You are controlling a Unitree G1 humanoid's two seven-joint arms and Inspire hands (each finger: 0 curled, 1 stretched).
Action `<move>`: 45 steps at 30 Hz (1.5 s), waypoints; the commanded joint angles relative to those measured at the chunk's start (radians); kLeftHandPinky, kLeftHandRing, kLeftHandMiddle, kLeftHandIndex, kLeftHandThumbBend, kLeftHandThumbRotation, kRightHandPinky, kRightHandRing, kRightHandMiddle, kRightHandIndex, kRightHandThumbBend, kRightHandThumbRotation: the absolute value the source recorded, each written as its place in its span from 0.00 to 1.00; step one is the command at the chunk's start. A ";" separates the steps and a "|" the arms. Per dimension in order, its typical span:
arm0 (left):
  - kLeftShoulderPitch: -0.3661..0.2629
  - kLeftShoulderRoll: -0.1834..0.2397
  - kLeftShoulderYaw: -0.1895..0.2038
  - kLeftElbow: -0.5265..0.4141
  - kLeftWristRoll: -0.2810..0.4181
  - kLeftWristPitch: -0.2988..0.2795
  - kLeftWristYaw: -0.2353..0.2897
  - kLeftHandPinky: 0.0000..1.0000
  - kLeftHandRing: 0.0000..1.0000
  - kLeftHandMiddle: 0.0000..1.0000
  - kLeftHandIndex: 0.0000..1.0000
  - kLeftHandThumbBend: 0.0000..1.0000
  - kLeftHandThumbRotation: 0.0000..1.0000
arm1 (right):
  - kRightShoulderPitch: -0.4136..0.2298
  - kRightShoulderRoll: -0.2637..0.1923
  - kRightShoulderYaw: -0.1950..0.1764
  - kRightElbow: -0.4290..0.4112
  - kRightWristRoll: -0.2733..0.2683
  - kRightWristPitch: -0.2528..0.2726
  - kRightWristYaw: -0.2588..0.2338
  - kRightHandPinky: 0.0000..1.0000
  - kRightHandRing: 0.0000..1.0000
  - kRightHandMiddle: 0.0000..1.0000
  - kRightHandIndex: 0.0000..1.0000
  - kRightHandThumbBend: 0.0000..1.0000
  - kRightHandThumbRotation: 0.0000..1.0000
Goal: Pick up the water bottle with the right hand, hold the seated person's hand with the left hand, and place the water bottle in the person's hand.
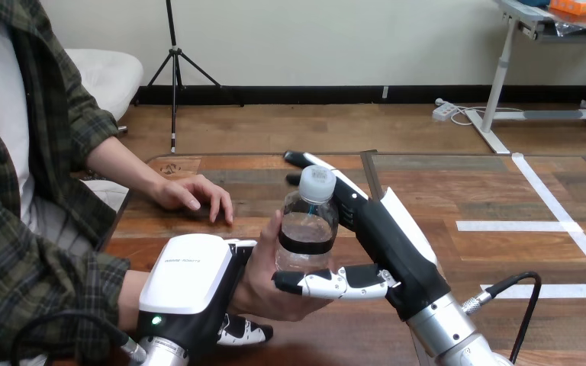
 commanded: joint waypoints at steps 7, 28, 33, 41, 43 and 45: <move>-0.035 0.004 -0.006 -0.041 -0.077 -0.088 -0.028 0.82 0.98 0.99 0.98 1.00 0.07 | -0.057 -0.019 -0.013 -0.059 0.057 0.024 0.042 0.98 1.00 1.00 0.99 0.82 0.28; -0.059 0.035 0.014 0.039 -0.365 -0.324 -0.179 0.99 1.00 1.00 1.00 1.00 0.19 | -0.050 -0.009 -0.024 -0.057 0.082 0.025 0.037 0.99 1.00 1.00 0.99 0.81 0.27; -0.067 0.026 0.022 0.082 -0.472 -0.411 -0.226 1.00 1.00 1.00 1.00 1.00 0.21 | -0.046 -0.003 -0.029 -0.065 0.088 0.032 0.027 0.97 1.00 1.00 0.99 0.81 0.28; -0.059 -0.019 0.029 0.143 -0.696 -0.538 -0.333 1.00 1.00 1.00 1.00 1.00 0.27 | -0.037 0.013 -0.038 -0.068 0.111 0.029 0.004 0.94 0.99 1.00 0.98 0.80 0.27; -0.054 -0.040 0.033 0.157 -0.739 -0.570 -0.346 1.00 1.00 1.00 1.00 1.00 0.28 | -0.035 0.018 -0.040 -0.067 0.122 0.027 0.001 0.94 0.99 1.00 0.98 0.79 0.27; -0.051 -0.058 0.038 0.169 -0.763 -0.595 -0.351 1.00 1.00 1.00 1.00 1.00 0.31 | -0.035 0.022 -0.042 -0.065 0.131 0.025 0.000 0.94 0.99 1.00 0.98 0.79 0.26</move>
